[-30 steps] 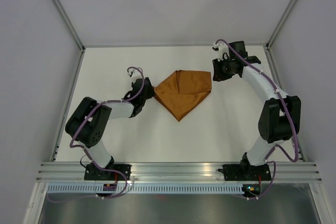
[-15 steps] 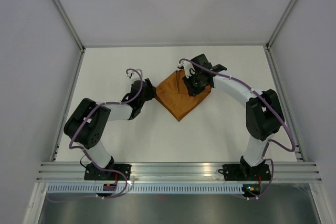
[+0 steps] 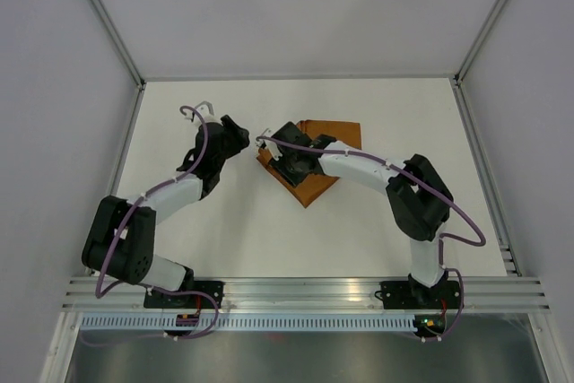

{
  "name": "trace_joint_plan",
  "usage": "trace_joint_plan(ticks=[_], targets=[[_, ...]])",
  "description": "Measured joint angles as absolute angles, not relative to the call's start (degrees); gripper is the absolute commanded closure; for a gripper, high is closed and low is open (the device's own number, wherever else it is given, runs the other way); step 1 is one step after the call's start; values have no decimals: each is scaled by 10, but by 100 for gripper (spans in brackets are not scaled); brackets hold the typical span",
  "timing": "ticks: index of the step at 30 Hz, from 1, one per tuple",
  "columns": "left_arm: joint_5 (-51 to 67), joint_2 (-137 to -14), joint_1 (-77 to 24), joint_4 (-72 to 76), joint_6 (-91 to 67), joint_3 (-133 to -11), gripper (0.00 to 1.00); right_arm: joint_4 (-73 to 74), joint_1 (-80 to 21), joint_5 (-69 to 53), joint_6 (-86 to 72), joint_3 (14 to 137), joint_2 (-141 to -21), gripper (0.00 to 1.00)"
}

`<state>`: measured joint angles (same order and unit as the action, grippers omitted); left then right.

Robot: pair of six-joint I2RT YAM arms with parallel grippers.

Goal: Fold the napkin, place the utensils inside, and roll it up
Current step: Roll the napkin with the utensil

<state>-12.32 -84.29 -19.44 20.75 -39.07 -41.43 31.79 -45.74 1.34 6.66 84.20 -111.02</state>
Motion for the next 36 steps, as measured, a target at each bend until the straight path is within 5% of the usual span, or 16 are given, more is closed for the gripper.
trace_joint_plan(ticks=[9, 21, 36], targets=[[-124, -794, -191, 113, -390, -514, 39, 295, -547, 130, 55, 856, -1154, 39], [-131, -781, -184, 54, -390, -528, 39, 270, -560, 234, 55, 861, -1200, 37], [-129, -781, -174, 43, -390, -535, 39, 227, -563, 258, 67, 858, -1212, 49]])
